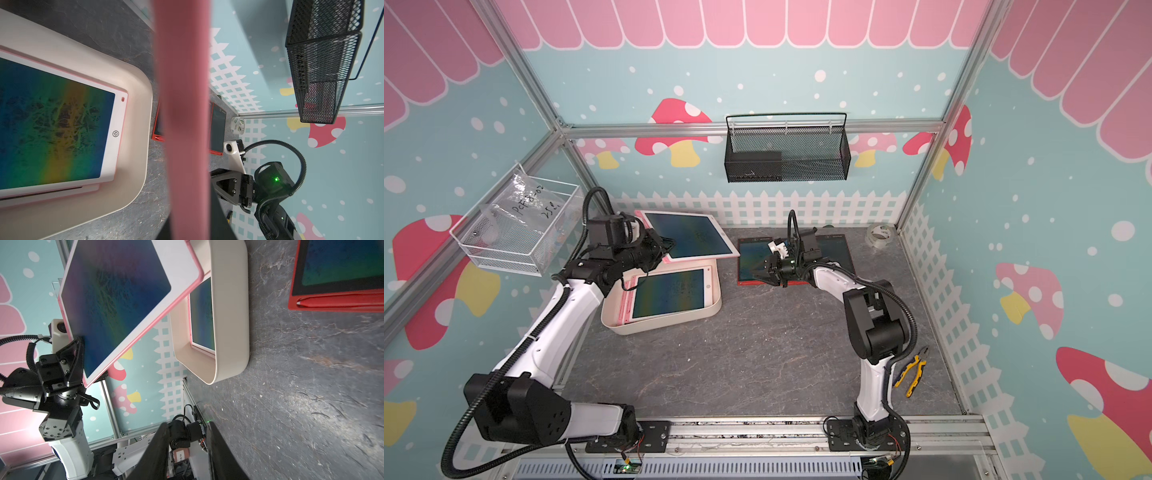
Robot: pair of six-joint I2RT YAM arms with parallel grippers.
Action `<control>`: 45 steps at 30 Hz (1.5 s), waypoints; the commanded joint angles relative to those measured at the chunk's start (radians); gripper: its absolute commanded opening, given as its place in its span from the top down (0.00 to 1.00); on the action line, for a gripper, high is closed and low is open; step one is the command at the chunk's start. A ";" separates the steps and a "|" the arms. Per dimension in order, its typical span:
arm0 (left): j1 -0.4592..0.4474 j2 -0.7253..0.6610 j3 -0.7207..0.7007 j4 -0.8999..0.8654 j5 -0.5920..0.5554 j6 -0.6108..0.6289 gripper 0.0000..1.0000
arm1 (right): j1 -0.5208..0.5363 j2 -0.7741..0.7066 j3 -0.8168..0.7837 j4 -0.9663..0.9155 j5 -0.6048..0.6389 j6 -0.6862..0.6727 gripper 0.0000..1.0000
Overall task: Take out the writing tablet from the storage box
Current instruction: Pick up the writing tablet from the storage box, then place the writing tablet at the center of the board.
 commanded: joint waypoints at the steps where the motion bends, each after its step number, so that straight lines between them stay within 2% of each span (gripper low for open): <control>1: -0.043 0.015 -0.021 0.190 -0.106 -0.106 0.94 | 0.001 -0.027 -0.031 0.220 0.020 0.168 0.67; 7: -0.099 -0.009 -0.081 0.295 -0.231 -0.170 0.93 | 0.003 0.012 -0.038 0.377 0.071 0.326 0.68; 10: -0.105 0.005 -0.079 0.306 -0.229 -0.180 0.93 | 0.008 0.057 -0.034 0.489 0.096 0.411 0.70; 17: -0.109 0.017 -0.140 0.431 -0.201 -0.249 0.92 | 0.049 0.139 0.042 0.528 0.122 0.478 0.70; 23: -0.120 0.026 -0.155 0.451 -0.194 -0.259 0.93 | 0.075 0.177 0.109 0.598 0.152 0.549 0.64; 32: -0.138 0.042 -0.165 0.486 -0.197 -0.283 0.92 | 0.092 0.214 0.079 0.801 0.174 0.706 0.60; 45: -0.169 0.045 -0.174 0.485 -0.217 -0.281 0.92 | 0.095 0.259 0.125 0.936 0.202 0.798 0.61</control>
